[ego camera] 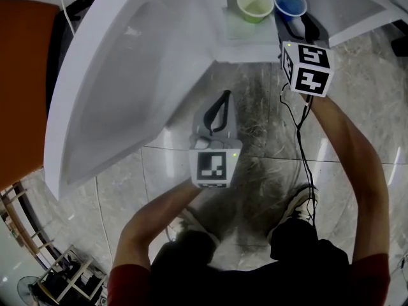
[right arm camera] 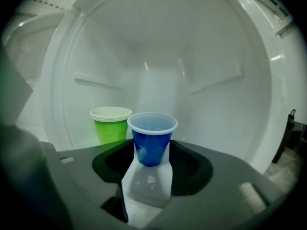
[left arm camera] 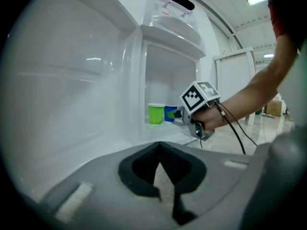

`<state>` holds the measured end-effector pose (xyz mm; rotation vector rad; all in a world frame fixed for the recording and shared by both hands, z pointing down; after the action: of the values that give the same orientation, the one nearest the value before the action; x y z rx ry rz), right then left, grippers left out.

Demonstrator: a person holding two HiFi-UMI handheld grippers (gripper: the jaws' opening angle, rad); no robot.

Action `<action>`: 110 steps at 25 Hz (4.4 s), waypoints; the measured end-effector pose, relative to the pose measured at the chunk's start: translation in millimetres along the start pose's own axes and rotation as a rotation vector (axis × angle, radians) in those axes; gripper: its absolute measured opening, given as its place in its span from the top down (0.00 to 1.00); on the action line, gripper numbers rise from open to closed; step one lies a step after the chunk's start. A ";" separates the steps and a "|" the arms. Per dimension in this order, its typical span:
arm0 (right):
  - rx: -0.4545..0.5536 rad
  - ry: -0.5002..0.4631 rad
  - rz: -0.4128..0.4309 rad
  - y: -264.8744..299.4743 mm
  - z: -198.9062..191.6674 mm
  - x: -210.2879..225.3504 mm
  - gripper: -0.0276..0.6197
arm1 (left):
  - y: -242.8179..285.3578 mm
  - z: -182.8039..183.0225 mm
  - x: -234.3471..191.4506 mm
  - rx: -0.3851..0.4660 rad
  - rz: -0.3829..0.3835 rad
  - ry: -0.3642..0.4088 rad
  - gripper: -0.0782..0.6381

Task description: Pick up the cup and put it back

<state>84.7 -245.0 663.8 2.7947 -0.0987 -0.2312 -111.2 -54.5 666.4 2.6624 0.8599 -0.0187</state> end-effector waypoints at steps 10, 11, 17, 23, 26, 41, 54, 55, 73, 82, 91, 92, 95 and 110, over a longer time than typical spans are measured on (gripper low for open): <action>-0.056 -0.032 0.051 -0.9 -6.6 -4.4 0.60 | 1.7 1.3 2.7 0.006 -0.002 0.000 0.89; -0.058 -0.032 0.052 -2.0 -7.5 -4.4 0.60 | 1.4 0.8 2.6 0.002 -0.003 0.003 0.89; -0.071 -0.040 0.061 -13.3 -13.6 -4.9 0.60 | -2.3 2.8 3.4 0.010 0.003 0.000 0.89; -0.094 -0.042 0.074 -30.0 -25.9 -0.2 0.60 | -4.1 7.2 3.3 0.022 0.004 0.012 0.89; -0.088 -0.062 0.085 -41.0 -28.8 2.1 0.60 | -6.1 8.5 3.7 0.019 0.003 0.021 0.89; -0.133 -0.054 0.142 -90.7 -53.5 7.4 0.60 | -15.8 16.7 5.6 0.009 0.002 0.047 0.89; -0.127 -0.061 0.216 -152.0 -78.6 -12.5 0.60 | -18.9 12.9 6.6 -0.005 0.006 0.070 0.89; -0.132 -0.049 0.213 -153.9 -80.2 -12.2 0.60 | -19.1 13.0 6.2 -0.006 0.007 0.072 0.89; -0.176 -0.053 0.242 -149.1 -83.6 -10.5 0.60 | -18.7 11.8 8.1 -0.010 0.003 0.067 0.89; -0.144 -0.075 0.260 -152.4 -79.2 -15.1 0.74 | -18.1 11.2 6.6 -0.011 0.002 0.066 0.89; -0.123 -0.063 0.276 -153.5 -73.6 -15.3 0.93 | -17.8 9.9 5.7 -0.015 0.008 0.064 0.89; -0.123 -0.064 0.278 -153.7 -73.2 -15.7 0.95 | -17.7 9.9 5.6 -0.014 0.009 0.064 0.89; -0.126 -0.064 0.286 -154.1 -72.6 -16.9 0.95 | -17.6 9.8 5.8 -0.015 0.007 0.066 0.89; -0.155 -0.040 0.262 -147.7 -75.5 -14.4 0.95 | -11.7 8.0 4.0 -0.003 -0.002 0.063 0.89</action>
<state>89.5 -80.2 686.9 2.5889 -0.4342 -0.2199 -113.9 -45.9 654.7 2.6718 0.8814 0.0668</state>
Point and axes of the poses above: the fingertips, and each gripper's own axes: y forward along the fingers, x to its right, z out of its top, the point moved 10 cm from there along -y, backward along the fingers, and after that the axes turned 14 degrees about -z, right-handed, at the moved point
